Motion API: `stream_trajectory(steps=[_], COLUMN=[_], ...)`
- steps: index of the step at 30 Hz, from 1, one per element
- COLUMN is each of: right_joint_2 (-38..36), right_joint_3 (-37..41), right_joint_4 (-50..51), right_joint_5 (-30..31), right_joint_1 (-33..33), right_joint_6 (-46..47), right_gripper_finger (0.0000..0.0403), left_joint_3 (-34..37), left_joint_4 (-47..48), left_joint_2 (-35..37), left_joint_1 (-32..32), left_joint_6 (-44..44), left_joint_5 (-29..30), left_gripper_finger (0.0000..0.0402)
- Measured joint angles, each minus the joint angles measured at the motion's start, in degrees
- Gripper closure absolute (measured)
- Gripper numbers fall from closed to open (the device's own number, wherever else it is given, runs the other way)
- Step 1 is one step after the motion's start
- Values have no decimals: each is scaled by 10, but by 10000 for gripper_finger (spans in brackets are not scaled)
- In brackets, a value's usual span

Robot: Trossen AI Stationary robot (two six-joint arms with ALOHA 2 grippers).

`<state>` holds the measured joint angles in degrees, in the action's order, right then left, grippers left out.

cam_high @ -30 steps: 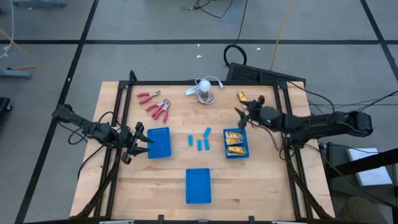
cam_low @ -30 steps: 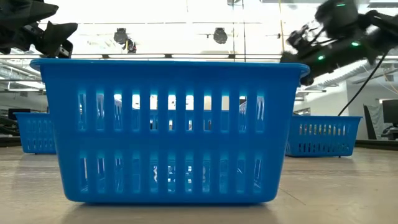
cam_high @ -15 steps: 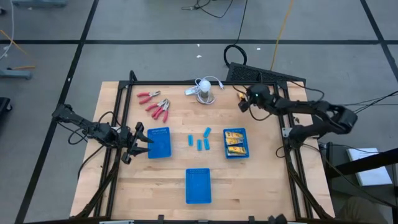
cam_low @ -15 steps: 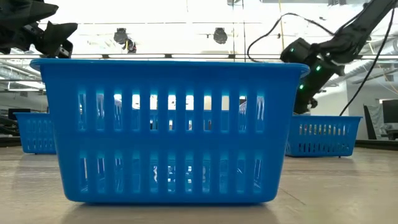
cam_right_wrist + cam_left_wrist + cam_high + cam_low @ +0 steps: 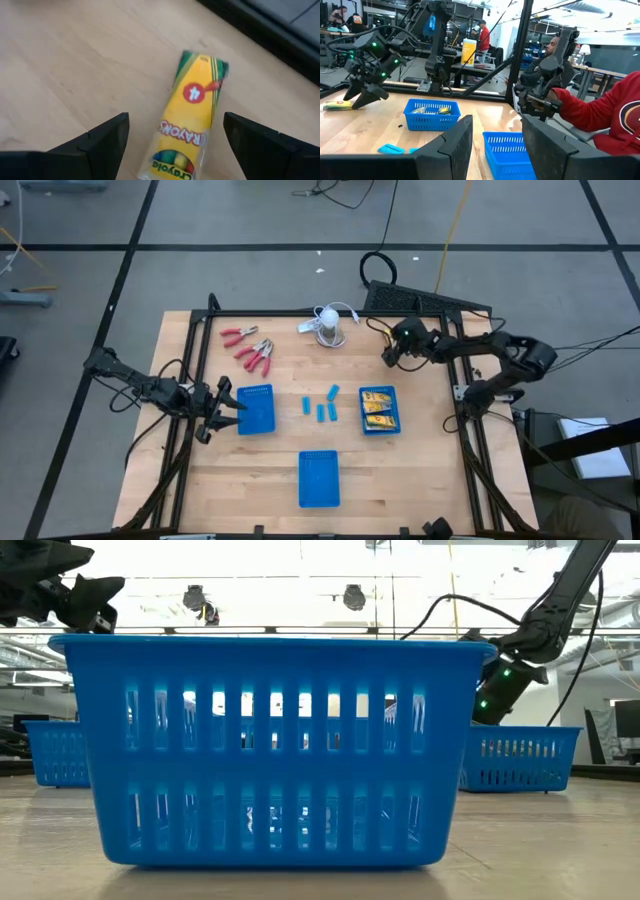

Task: Pick & Place School Supplies
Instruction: Put the yellow crayon box into the top right blue bin

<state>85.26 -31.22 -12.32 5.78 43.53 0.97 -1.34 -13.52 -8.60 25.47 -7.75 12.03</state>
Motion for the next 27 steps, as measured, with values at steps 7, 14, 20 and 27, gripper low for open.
stream_trajectory(steps=[7,14,20,27], right_joint_2=[29,30,30,30], right_joint_3=[-1,-1,-1,-1], right_joint_4=[-1,7,22,24], right_joint_5=[1,0,3,5], right_joint_1=[10,12,12,12], right_joint_6=[13,41,47,57], right_gripper_finger=[85,103,142,181], left_joint_3=[0,0,0,0], left_joint_4=[0,0,0,0], left_joint_2=[0,0,0,0], left_joint_1=[0,0,0,0], left_joint_6=[0,0,0,0], left_joint_5=[0,0,0,0], left_gripper_finger=[229,229,229,229])
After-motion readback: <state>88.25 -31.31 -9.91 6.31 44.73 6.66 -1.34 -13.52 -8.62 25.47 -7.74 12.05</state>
